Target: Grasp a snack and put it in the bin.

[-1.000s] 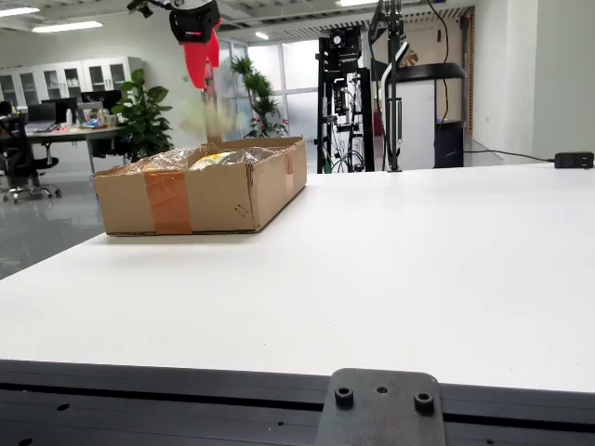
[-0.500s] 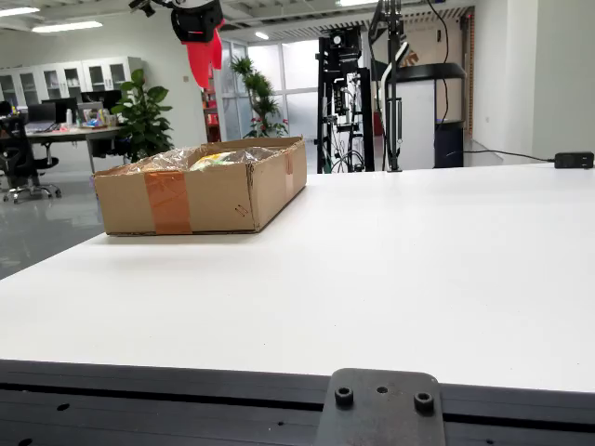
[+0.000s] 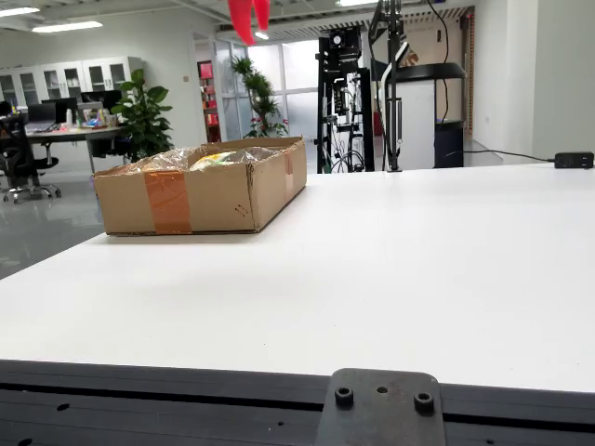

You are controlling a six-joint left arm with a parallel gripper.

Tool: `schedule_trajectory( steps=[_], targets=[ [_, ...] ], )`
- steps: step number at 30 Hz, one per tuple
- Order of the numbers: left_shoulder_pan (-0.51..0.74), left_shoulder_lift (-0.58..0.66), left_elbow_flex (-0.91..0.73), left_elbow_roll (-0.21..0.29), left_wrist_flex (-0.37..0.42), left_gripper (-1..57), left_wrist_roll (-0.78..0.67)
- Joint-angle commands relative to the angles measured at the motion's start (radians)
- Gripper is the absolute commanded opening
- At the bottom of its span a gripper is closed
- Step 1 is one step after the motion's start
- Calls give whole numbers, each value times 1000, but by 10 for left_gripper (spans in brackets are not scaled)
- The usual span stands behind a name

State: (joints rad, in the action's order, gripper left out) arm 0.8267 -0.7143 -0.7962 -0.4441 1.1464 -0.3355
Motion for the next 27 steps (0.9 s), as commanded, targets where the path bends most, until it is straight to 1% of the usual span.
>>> schedule_trajectory(
  steps=[1, 10, 17, 22, 27],
  targets=[
    [47, 16, 1, 16, 32, 123, 22],
    [135, 20, -1, 98, 68, 61, 86],
    [191, 20, -11, 172, 82, 17, 175],
    [230, 44, -54, 219, 95, 5, 232],
    [269, 88, -126, 266, 95, 1, 250]
  ],
)
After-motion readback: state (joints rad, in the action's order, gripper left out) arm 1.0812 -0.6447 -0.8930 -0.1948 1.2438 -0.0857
